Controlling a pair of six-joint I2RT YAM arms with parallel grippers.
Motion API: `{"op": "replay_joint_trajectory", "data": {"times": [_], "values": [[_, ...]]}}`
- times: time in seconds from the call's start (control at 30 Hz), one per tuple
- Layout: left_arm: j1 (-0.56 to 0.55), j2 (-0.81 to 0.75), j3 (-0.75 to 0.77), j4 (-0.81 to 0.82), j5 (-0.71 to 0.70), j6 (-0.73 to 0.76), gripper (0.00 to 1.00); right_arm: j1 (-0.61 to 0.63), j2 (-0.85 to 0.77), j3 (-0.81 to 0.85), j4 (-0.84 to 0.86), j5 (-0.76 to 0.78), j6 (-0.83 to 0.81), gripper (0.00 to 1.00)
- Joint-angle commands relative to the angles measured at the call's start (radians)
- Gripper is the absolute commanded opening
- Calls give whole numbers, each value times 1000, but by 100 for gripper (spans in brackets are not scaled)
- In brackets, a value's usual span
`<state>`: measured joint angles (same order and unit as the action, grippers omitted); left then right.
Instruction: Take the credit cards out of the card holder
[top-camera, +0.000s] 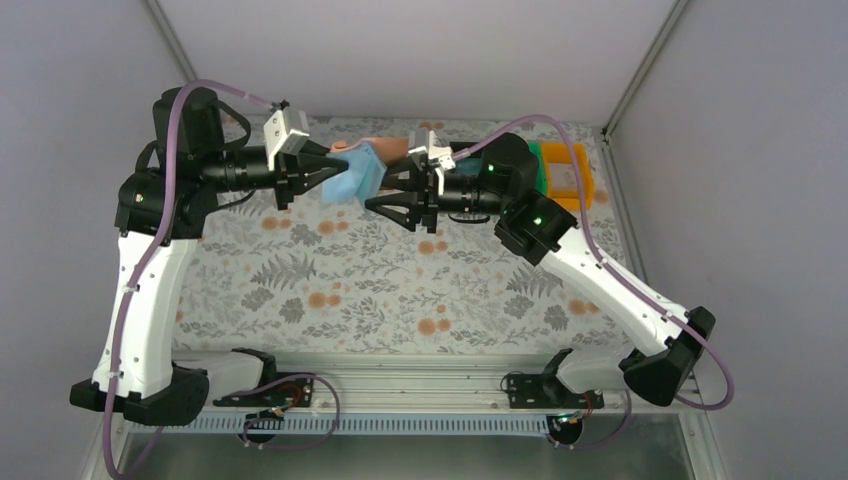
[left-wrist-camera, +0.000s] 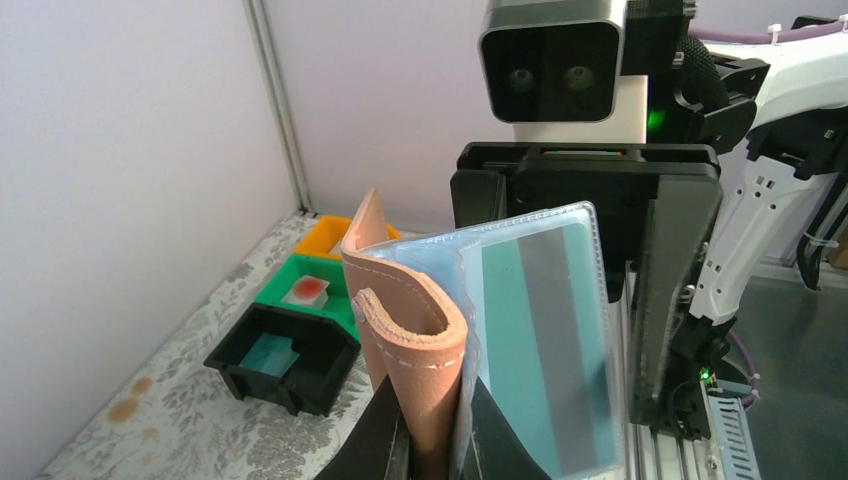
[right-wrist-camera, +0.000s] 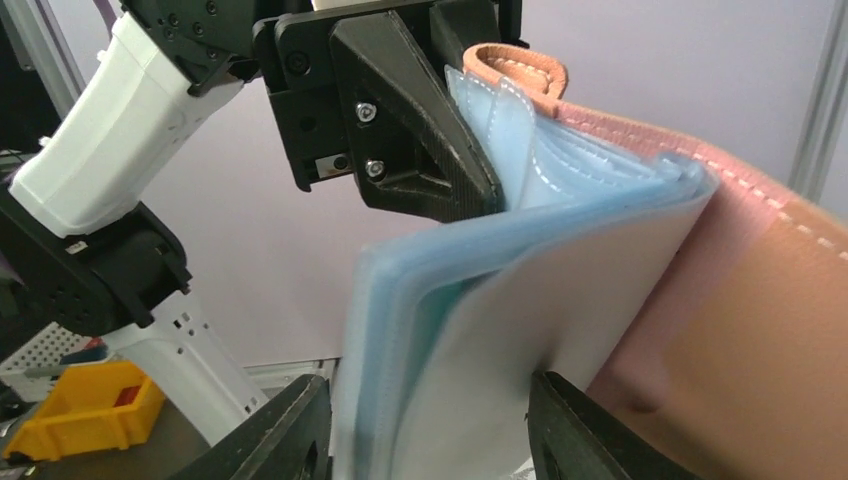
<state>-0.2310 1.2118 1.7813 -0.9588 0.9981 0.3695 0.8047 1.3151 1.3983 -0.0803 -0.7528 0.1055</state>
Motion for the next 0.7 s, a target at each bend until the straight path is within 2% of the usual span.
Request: {"op": "replay_joint_trajectory", "data": {"times": [0.0,0.27,0.33,0.5,0.57,0.67], "values": [[4,-2,3,22,41,-6,2,22,1,27,37,60,-5,47],[4,-6,-9,22,29,-3,2,22,0,38,10,102,-4,21],[3,-9,-19,24,21,-3,2,21,2,42,3,120,7,5],[3,-17,-59,29,-4,-1,4,22,11,53,-10,141,22,4],[3,-17,-82,43,-30,-14,14,22,22,62,-14,139,31,4],[2,-17,-117,67,-94,-35,39,22,37,73,-16,134,42,4]]}}
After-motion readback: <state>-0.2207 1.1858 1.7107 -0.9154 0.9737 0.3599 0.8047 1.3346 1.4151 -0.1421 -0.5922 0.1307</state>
